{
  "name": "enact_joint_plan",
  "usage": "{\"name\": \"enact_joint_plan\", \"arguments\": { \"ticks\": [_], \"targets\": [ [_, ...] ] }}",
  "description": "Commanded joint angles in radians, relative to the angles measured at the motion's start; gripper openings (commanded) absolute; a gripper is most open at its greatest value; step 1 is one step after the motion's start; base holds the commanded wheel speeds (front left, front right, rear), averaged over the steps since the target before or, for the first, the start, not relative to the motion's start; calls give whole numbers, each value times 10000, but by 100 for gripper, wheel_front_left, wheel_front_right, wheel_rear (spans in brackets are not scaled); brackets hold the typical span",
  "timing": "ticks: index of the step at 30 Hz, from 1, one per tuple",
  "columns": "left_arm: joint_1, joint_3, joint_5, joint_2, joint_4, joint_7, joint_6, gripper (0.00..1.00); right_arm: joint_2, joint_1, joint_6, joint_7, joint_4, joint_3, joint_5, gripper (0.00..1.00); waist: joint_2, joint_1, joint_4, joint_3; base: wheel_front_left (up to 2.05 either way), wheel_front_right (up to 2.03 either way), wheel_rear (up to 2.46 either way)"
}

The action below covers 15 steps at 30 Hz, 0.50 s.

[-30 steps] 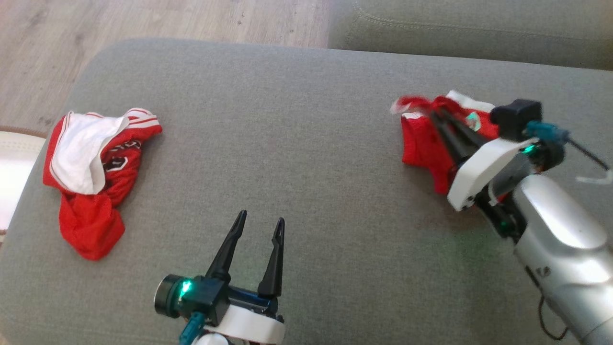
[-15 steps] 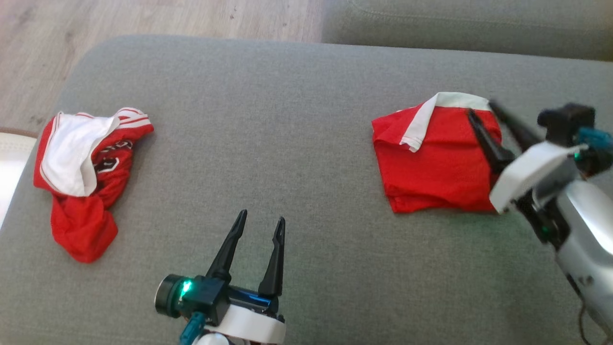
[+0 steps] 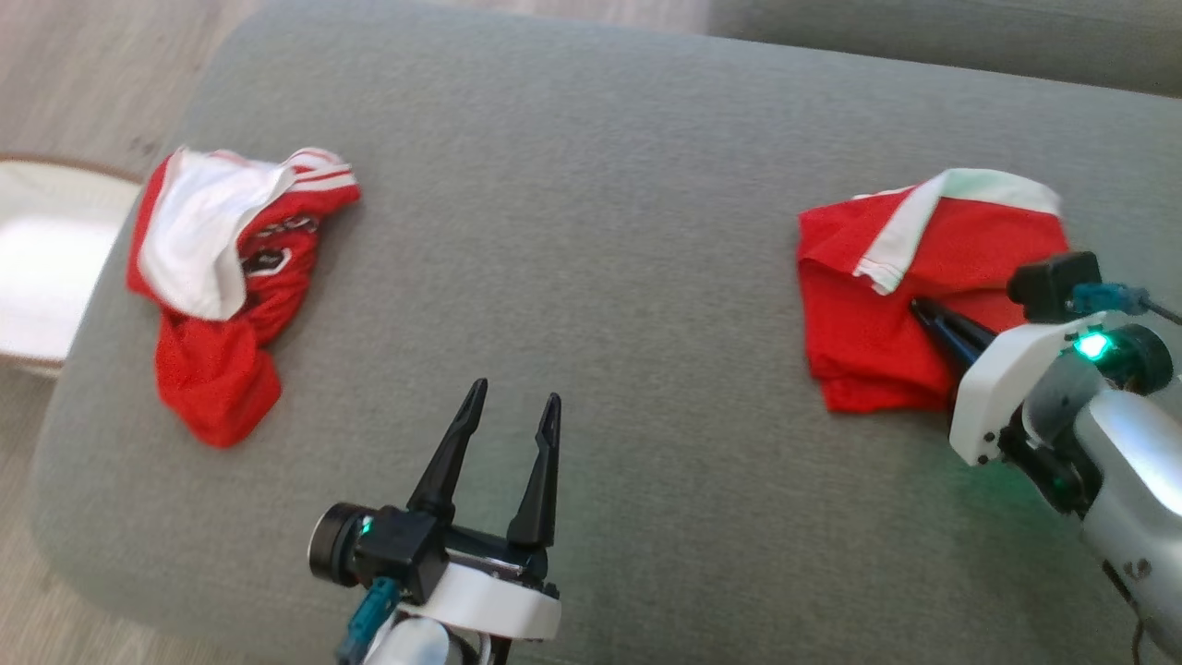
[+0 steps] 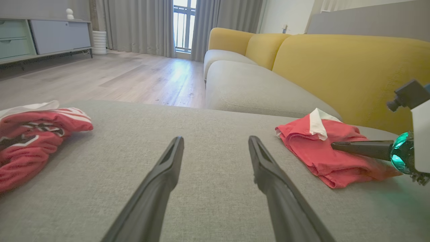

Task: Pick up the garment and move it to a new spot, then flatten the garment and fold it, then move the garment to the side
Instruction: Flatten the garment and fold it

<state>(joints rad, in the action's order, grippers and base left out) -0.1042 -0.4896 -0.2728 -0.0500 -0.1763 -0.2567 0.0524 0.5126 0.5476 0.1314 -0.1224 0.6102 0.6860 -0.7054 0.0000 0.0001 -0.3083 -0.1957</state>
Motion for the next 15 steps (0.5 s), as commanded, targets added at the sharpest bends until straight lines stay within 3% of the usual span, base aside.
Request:
{"name": "enact_joint_plan", "arguments": {
  "ticks": [1, 6, 15],
  "targets": [
    [-388, 232, -24, -3, 305, -51, 41, 100, 146, 462, -7, 70, -195, 76, -110, 0, 0, -1, -260, -158, 0, 0, 0],
    [-585, 291, -197, -3, 346, -51, 43, 100, 33, 1206, -7, 477, 200, 201, -21, 0, 0, -1, -629, -302, 0, 0, 0],
    [-532, 500, -57, -3, 291, -51, 115, 100, -975, 2351, -7, 3394, 1062, -158, 1056, 0, 0, -1, -458, 5, 0, 0, 0]
  ]
}}
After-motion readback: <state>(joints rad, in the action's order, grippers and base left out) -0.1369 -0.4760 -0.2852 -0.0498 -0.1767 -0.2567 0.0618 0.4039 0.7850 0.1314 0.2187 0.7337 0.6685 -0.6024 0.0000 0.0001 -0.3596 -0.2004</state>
